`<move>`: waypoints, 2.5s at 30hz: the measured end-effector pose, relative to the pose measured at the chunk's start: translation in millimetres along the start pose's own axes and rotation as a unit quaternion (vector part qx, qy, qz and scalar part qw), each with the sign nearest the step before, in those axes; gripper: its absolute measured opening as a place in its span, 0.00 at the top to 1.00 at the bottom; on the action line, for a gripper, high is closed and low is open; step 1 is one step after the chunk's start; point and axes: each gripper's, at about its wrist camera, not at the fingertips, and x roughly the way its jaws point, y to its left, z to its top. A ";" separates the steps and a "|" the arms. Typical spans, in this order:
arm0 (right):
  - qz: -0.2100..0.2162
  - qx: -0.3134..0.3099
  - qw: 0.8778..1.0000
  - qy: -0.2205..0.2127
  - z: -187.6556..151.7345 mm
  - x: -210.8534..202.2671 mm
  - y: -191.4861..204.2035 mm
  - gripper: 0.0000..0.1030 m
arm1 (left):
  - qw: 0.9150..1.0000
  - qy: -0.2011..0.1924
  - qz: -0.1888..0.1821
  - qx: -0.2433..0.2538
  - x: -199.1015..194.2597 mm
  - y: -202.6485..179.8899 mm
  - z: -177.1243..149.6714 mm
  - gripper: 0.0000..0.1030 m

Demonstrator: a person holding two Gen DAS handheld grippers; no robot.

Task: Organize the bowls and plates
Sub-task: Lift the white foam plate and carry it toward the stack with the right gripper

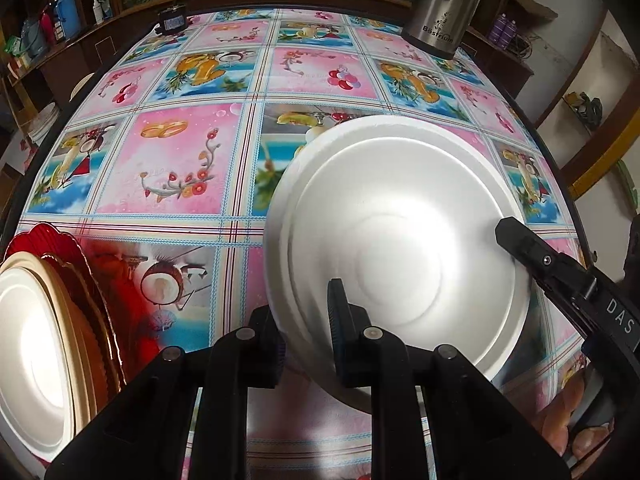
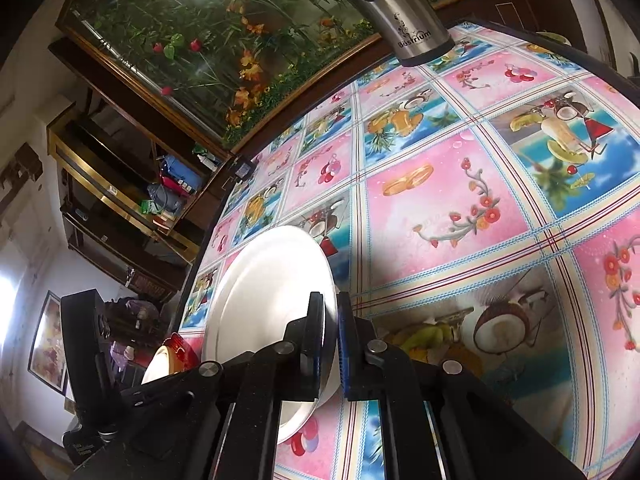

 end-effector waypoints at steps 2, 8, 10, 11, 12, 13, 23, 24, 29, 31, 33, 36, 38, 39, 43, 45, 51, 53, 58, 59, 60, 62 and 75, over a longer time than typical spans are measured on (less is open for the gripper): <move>0.000 -0.001 1.000 -0.002 -1.6 -2.5 1.8 0.94 | 1.000 -0.003 0.000 0.002 -2.6 0.0 -1.3 0.84; 0.002 -0.006 1.000 -0.008 -1.6 -8.9 4.8 0.94 | 1.000 -0.011 -0.002 0.006 -8.8 -1.5 -4.0 0.84; 0.003 -0.006 1.000 -0.010 -2.3 -11.3 5.8 0.94 | 1.000 -0.013 -0.002 0.008 -11.0 -2.4 -5.2 0.84; 0.003 -0.006 1.000 -0.010 -2.3 -11.3 5.8 0.94 | 1.000 -0.014 -0.002 0.009 -12.0 -2.8 -5.6 0.84; 0.003 -0.006 1.000 -0.011 -2.3 -12.3 5.8 0.94 | 1.000 -0.015 -0.002 0.010 -12.8 -3.5 -5.9 0.84; 0.004 -0.006 1.000 -0.012 -2.4 -13.0 6.2 0.94 | 1.000 -0.016 -0.003 0.011 -13.6 -3.9 -6.5 0.84; 0.010 -0.009 1.000 -0.022 -4.4 -24.4 9.2 0.94 | 0.999 -0.027 -0.001 0.017 -20.2 -7.5 -8.8 0.83; 0.011 -0.009 1.000 -0.023 -3.7 -24.8 9.6 0.94 | 0.999 -0.028 -0.001 0.017 -21.0 -7.4 -8.7 0.83; 0.015 -0.013 0.999 -0.027 -2.4 -28.6 13.5 0.94 | 0.999 -0.035 -0.002 0.017 -25.2 -6.3 -9.0 0.83; 0.015 -0.014 0.999 -0.029 -2.3 -29.2 14.2 0.94 | 0.999 -0.038 -0.001 0.018 -27.2 -5.9 -9.3 0.83; 0.018 -0.014 0.999 -0.029 -1.7 -30.1 15.3 0.93 | 0.999 -0.042 0.000 0.019 -29.4 -5.5 -9.8 0.83; 0.018 -0.017 0.999 -0.031 -0.6 -31.3 18.1 0.93 | 0.999 -0.044 0.000 0.019 -31.3 -5.1 -9.9 0.83; 0.019 -0.018 0.999 -0.031 -0.5 -31.9 19.6 0.94 | 0.999 -0.045 -0.001 0.020 -32.8 -4.5 -10.1 0.83; 0.020 -0.018 0.999 -0.032 -0.2 -31.6 19.6 0.94 | 0.999 -0.046 -0.002 0.020 -33.6 -4.1 -10.3 0.83; 0.021 -0.021 0.999 -0.033 0.3 -32.8 22.7 0.93 | 0.999 -0.050 0.000 0.022 -36.7 -3.3 -11.3 0.83; 0.021 -0.024 0.999 -0.035 0.3 -33.0 24.2 0.93 | 0.998 -0.050 0.000 0.022 -37.7 -3.0 -11.9 0.83; 0.023 -0.028 0.999 -0.035 -0.7 -34.5 28.8 0.93 | 0.998 -0.054 0.001 0.024 -40.6 -2.2 -14.5 0.82; 0.024 -0.028 0.999 -0.036 -0.8 -35.0 29.9 0.93 | 0.998 -0.054 0.000 0.025 -41.3 -2.2 -15.0 0.82; 0.026 -0.032 0.998 -0.036 -1.4 -35.6 33.5 0.93 | 0.998 -0.057 0.000 0.024 -44.9 0.2 -17.6 0.82; 0.026 -0.033 0.998 -0.036 -1.3 -35.3 34.8 0.93 | 0.998 -0.058 0.001 0.023 -45.7 0.9 -18.0 0.82; 0.027 -0.034 0.998 -0.036 -1.5 -35.1 35.8 0.93 | 0.998 -0.059 0.001 0.023 -46.4 1.8 -18.3 0.82; 0.029 -0.035 0.998 -0.035 -2.1 -34.8 38.2 0.93 | 0.998 -0.062 0.002 0.022 -48.9 3.5 -19.5 0.82; 0.039 -0.046 0.998 -0.031 -6.6 -33.6 51.3 0.93 | 0.998 -0.067 0.003 0.016 -54.1 14.4 -25.8 0.82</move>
